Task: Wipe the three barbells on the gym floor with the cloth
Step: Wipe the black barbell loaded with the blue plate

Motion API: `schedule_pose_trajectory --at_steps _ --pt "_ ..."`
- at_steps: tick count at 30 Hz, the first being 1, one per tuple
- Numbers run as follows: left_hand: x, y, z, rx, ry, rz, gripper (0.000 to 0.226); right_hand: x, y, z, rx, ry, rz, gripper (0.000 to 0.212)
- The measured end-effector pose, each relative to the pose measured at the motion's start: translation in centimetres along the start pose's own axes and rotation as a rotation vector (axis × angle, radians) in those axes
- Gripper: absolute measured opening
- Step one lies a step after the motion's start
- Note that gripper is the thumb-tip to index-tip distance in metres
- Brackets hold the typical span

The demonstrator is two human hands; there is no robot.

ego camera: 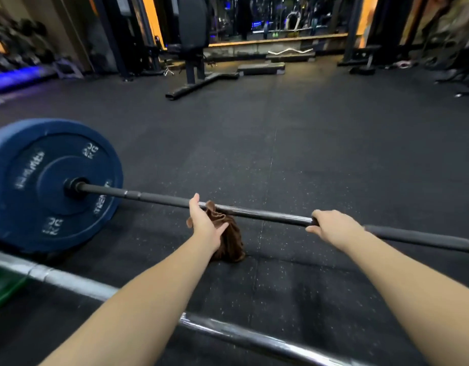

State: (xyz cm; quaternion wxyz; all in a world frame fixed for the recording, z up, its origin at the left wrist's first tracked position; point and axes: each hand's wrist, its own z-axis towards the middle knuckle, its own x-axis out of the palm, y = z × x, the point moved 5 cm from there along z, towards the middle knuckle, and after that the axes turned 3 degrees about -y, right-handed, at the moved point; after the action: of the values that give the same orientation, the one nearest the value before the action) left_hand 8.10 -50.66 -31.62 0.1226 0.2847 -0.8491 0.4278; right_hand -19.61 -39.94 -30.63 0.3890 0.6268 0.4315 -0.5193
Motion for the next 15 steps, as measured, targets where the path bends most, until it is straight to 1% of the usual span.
schedule_pose_trajectory --at_steps 2,3,6,7,10,12,13,15 --pt "-0.3 1.2 1.1 0.025 -0.019 0.026 0.088 0.8 -0.2 0.5 -0.025 -0.021 -0.007 0.031" --pt "-0.3 1.6 1.5 0.036 -0.014 0.040 0.089 1.0 -0.2 0.7 -0.037 -0.041 -0.024 0.033" --pt "0.0 1.9 0.6 0.017 0.038 0.023 0.080 0.7 -0.2 0.2 -0.028 -0.120 -0.048 0.036" --pt "0.1 1.8 0.5 0.005 0.041 0.005 0.081 0.6 0.0 -0.1 -0.026 -0.137 -0.060 0.036" --pt "-0.1 1.2 -0.7 0.033 -0.019 0.025 0.100 0.3 0.3 -0.7 -0.042 -0.135 -0.065 0.037" --pt "-0.4 1.2 -0.2 0.058 -0.022 0.035 0.105 0.2 0.2 -0.7 -0.047 -0.144 -0.061 0.037" --pt "-0.4 1.0 -0.2 0.060 -0.023 0.021 0.106 0.2 0.1 -0.6 -0.050 -0.142 -0.065 0.037" --pt "-0.7 0.1 0.4 0.075 -0.045 -0.016 0.099 0.3 0.1 -0.7 -0.052 -0.128 -0.067 0.037"
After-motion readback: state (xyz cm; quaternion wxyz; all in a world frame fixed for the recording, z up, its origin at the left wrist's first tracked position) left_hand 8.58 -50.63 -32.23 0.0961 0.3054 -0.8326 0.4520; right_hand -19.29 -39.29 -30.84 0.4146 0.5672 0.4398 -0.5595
